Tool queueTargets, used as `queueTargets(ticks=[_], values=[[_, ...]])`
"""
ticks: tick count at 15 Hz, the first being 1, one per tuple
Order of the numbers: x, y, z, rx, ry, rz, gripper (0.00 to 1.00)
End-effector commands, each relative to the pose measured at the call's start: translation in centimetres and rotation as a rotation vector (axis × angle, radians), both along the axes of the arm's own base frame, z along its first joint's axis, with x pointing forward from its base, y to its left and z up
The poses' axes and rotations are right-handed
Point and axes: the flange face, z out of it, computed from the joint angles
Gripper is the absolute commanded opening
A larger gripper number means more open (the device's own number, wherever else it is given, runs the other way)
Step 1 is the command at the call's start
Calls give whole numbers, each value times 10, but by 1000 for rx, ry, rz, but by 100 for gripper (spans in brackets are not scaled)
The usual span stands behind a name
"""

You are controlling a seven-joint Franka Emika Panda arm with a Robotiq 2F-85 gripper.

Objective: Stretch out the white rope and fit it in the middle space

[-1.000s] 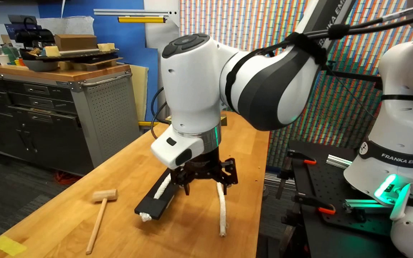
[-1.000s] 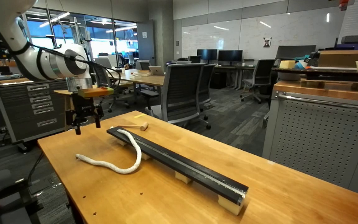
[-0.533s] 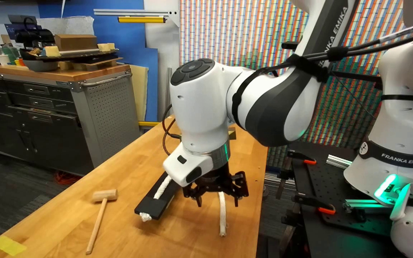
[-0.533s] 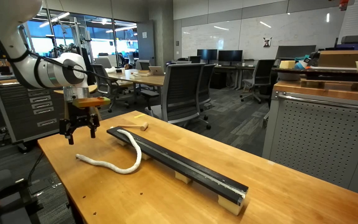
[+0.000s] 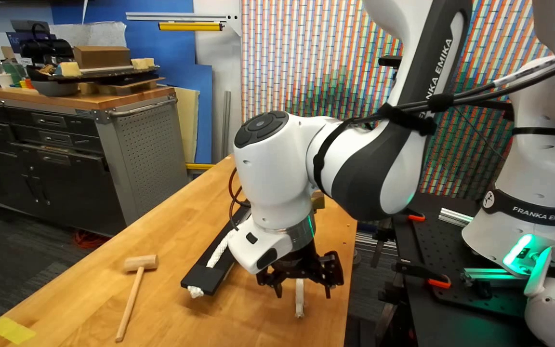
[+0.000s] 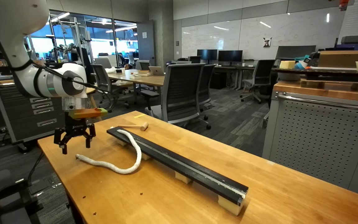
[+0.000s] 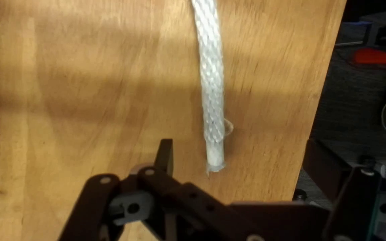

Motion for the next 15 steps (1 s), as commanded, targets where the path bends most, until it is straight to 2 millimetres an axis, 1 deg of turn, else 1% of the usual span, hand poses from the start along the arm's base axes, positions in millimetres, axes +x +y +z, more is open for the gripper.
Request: queueTargets(ticks=[1,6,10,11,12,14,15], values=[[2,4,-8,24,13,-43,100],[9,-6,-25,4,66,-146,100],[13,-9,-36,-5,109,-198,100],[15,-10,-37,-7,112,-211,97],[17,-10,-37,-5,116,-223,74],[20,-9,-37,-5,113,-246,70],[22,-9,-36,-4,106,-254,61]])
